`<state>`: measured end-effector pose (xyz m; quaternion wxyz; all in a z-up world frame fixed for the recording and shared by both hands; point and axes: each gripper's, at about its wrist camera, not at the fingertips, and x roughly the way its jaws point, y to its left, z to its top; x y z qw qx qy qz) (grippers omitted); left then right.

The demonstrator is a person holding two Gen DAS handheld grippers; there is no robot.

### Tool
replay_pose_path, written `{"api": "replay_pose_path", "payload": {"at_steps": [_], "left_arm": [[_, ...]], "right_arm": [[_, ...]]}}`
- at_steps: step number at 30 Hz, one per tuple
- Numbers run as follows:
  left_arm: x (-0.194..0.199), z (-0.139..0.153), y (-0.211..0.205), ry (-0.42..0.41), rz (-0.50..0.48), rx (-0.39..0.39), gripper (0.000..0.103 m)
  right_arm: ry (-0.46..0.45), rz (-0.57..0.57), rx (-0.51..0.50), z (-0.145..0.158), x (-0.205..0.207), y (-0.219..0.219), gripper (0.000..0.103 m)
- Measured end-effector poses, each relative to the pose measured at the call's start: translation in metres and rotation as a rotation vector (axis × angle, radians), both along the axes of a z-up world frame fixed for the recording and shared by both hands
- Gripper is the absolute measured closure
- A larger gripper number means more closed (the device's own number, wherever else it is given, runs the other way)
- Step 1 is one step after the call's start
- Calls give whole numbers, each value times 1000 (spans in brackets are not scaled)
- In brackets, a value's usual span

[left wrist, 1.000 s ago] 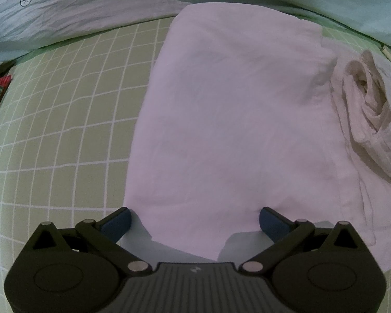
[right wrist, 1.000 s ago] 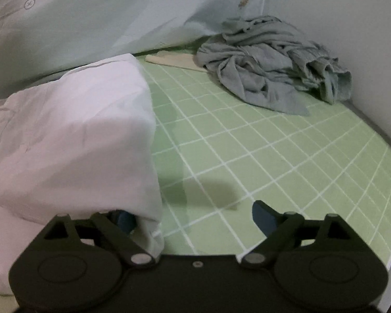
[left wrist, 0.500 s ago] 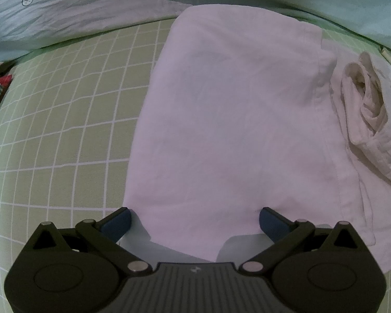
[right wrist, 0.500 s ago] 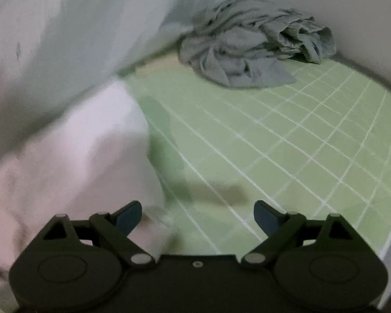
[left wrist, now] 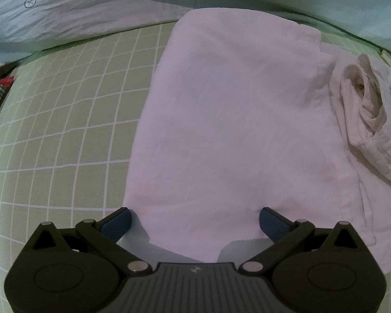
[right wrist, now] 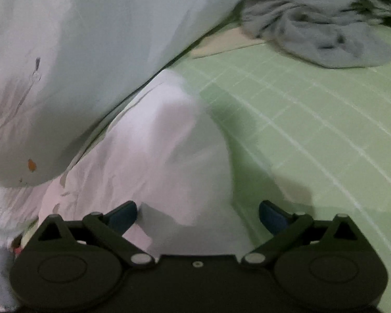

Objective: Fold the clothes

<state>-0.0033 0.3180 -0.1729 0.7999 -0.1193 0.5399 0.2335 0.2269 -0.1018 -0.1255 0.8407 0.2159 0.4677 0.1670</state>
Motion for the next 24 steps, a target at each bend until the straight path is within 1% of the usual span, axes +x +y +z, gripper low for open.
{"api": "replay_pose_path", "payload": {"at_steps": [1, 2, 3, 4, 6, 7, 9, 10, 11, 12, 15, 18, 21, 23, 24], "left_arm": [[0, 0, 0, 0, 1, 0, 0], [0, 1, 0, 0, 1, 1, 0], [1, 0, 0, 1, 1, 1, 0], [2, 0, 0, 0, 1, 1, 0], [2, -1, 0, -2, -2, 1, 0], [1, -1, 0, -2, -3, 0, 0], [1, -2, 1, -2, -4, -1, 0], [1, -1, 2, 1, -4, -3, 0], [2, -1, 3, 6, -5, -8, 0], [3, 0, 5, 12, -5, -11, 0], [6, 4, 11, 27, 2, -18, 0], [4, 12, 16, 22, 29, -14, 0], [-1, 20, 25, -3, 49, -10, 0], [-5, 24, 31, -15, 68, -13, 0], [-7, 25, 34, -19, 79, -16, 0]], "right_arm": [[0, 20, -1, 0, 3, 5, 15], [0, 39, -2, 0, 6, 11, 15], [-2, 49, -26, 1, 7, 16, 20], [-5, 54, -59, 2, 8, 22, 37], [9, 37, -126, 7, 7, 29, 59], [-10, 41, -148, 13, 4, 34, 72], [-74, 70, -194, 30, -3, 46, 84], [-113, 90, -222, 40, -8, 55, 87], [-143, 104, -236, 50, -11, 62, 88], [-168, 114, -232, 60, -15, 69, 89], [-230, 150, -190, 90, -25, 90, 91], [-273, 217, -125, 112, -35, 123, 91], [-270, 289, -40, 117, -43, 161, 91], [-246, 344, 13, 108, -46, 190, 91], [-235, 374, 25, 100, -47, 205, 91]]}}
